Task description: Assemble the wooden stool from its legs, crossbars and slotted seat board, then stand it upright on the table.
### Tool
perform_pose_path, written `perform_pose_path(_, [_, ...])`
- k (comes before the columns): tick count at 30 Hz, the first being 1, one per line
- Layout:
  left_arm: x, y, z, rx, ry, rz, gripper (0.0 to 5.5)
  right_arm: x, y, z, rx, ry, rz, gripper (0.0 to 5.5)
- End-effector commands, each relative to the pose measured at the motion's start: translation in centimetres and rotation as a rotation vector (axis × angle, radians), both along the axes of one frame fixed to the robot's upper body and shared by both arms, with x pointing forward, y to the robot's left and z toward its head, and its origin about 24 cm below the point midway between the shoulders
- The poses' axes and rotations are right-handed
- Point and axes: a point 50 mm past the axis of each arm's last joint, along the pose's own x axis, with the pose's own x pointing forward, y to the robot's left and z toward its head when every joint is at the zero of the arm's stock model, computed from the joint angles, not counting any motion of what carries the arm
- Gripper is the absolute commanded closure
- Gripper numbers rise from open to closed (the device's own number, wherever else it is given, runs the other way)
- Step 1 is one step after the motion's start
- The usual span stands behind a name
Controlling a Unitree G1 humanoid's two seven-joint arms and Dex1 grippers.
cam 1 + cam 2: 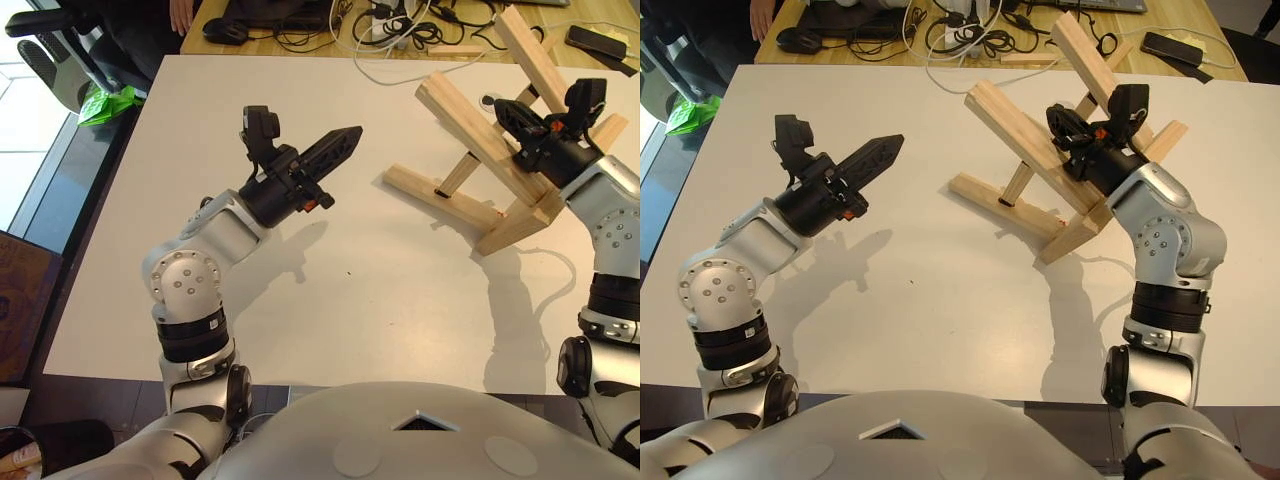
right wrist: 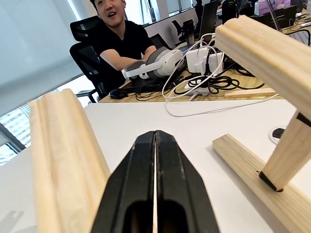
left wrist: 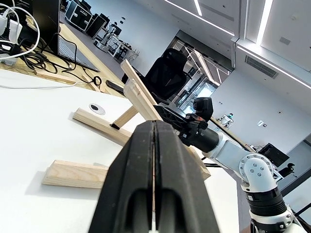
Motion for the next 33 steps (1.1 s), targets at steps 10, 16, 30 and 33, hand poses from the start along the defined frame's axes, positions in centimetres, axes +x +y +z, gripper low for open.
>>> perform_pose_path(10, [0.8,0.4,-0.2,0.035,0.0,0.094,5.47,2.3,-4.3,2.1,-0.302,-0.235,-0.37,5.5])
perform_pose_path(16, [1.2,0.4,0.2,0.011,-0.01,0.123,5.47,3.3,-7.0,5.4,-0.418,-0.349,-0.556,5.5])
perform_pose_path(30, [2.2,0.2,-0.1,0.044,-0.005,0.186,5.47,4.7,-11.4,-1.1,-0.562,0.374,-0.343,5.5])
perform_pose_path(33, [2.1,-0.1,-0.2,0.046,-0.005,0.185,5.47,4.2,-11.4,-1.4,-0.503,0.431,-0.305,5.5])
